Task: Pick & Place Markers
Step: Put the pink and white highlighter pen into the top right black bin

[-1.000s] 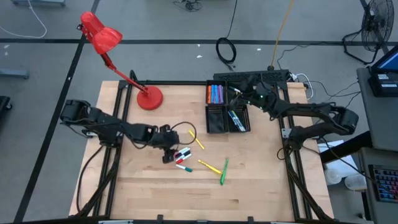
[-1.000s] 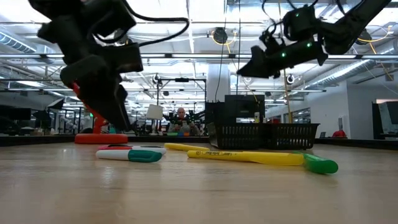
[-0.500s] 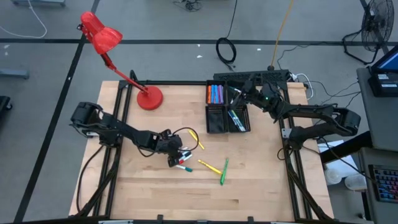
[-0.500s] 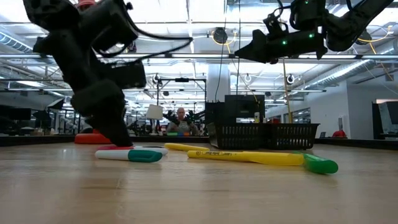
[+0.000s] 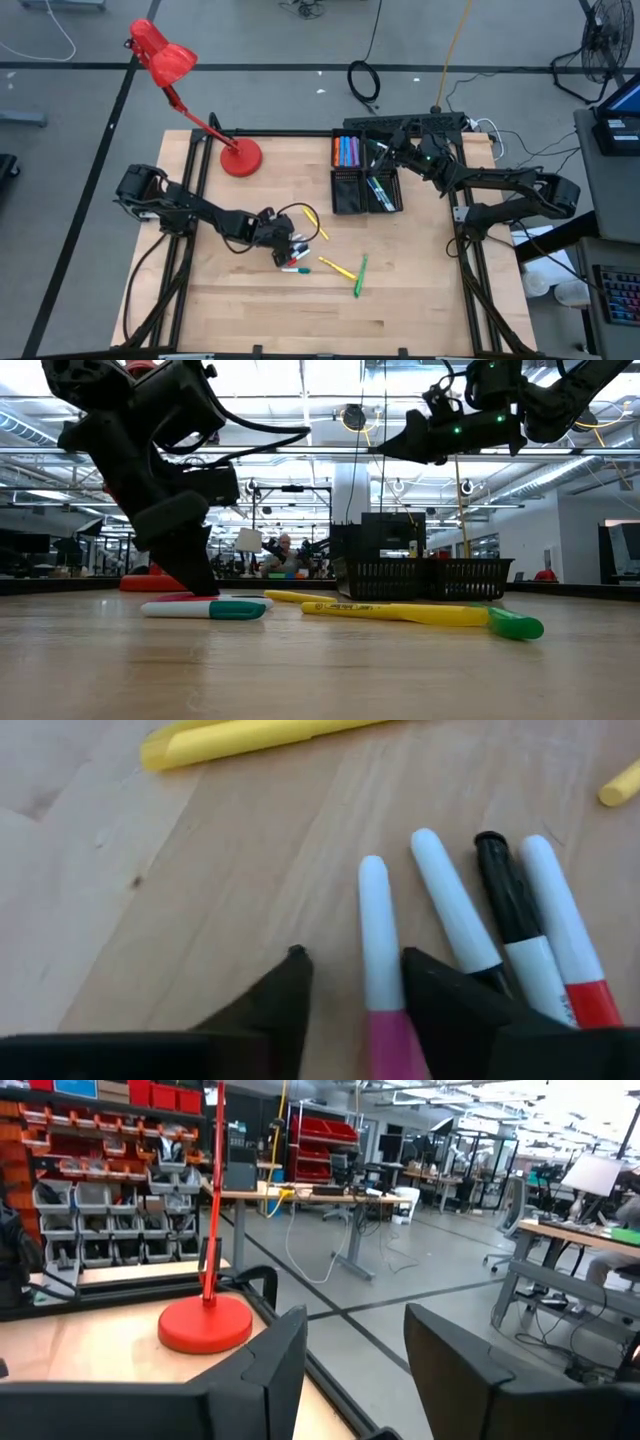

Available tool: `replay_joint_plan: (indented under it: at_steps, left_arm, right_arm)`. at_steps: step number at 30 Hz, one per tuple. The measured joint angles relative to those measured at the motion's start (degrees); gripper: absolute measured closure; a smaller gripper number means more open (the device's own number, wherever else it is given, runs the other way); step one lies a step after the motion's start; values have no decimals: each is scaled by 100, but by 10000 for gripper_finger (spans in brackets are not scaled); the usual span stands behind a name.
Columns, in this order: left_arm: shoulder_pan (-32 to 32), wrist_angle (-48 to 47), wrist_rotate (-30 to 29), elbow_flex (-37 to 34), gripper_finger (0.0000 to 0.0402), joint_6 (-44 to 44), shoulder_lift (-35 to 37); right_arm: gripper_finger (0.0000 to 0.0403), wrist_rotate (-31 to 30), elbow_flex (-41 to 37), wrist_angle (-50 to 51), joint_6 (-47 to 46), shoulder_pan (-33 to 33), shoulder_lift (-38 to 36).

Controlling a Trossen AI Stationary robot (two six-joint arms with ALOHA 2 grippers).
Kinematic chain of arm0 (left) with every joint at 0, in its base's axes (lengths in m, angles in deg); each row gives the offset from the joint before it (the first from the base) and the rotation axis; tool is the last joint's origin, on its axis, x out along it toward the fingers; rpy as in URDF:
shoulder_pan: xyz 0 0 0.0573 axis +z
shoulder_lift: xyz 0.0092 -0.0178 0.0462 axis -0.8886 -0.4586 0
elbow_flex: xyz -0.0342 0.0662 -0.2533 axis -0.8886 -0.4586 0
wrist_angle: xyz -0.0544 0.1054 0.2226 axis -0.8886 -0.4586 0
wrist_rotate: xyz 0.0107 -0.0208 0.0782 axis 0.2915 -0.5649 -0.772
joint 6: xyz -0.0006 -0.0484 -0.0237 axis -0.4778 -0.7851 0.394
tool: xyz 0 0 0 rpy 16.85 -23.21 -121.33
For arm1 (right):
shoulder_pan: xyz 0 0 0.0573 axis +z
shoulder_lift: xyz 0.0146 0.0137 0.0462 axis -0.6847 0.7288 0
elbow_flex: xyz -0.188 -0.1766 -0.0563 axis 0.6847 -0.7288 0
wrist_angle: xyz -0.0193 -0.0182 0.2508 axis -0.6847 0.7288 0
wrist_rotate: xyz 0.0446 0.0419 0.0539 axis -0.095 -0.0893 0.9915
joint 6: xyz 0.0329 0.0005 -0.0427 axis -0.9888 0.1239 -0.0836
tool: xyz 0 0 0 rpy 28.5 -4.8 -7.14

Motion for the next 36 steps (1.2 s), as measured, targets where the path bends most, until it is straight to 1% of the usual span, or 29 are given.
replay_joint_plan:
  at_steps: [5,6,9,11,13,15,17,20,24,26,28,29,32,35,36]
  left_arm:
    - [60,28,75,-7,354,255,1]
    - [98,33,111,-7,366,338,3]
    - [200,56,216,30,366,631,20]
    - [216,142,201,40,365,985,175]
    - [189,398,59,76,361,1428,312]
    - [140,616,-102,46,362,1951,624]
    - [132,1217,-157,99,364,2459,900]
    - [135,1624,-184,69,364,3177,1303]
    - [241,2674,-175,84,364,4324,1604]
    - [375,3285,-90,116,364,4799,1617]
    - [601,3643,177,85,364,5129,1602]
    - [756,3870,449,85,364,5238,1582]
    - [1356,4334,1326,103,364,5308,1471]
    - [2054,4573,2315,96,365,5262,1346]
    - [2256,4823,2678,95,365,5218,1283]
  right_arm:
    - [247,-4,0,23,-69,0,0]
    - [247,-4,0,34,-90,0,0]
    - [247,-6,0,41,-107,0,0]
    - [247,-6,0,42,-109,0,0]
    - [247,-8,0,86,-109,0,0]
    - [247,-8,0,137,-109,0,0]
    - [247,-9,0,157,-109,0,0]
    - [247,-8,0,176,-109,0,0]
    - [247,-6,0,172,-109,0,2]
    - [247,-2,1,223,-111,5,2]
    - [247,89,2,316,-111,38,2]
    - [247,179,2,386,-111,59,2]
    - [247,450,4,583,-111,158,2]
    - [247,448,4,793,-110,320,2]
    - [248,445,4,822,-107,377,2]
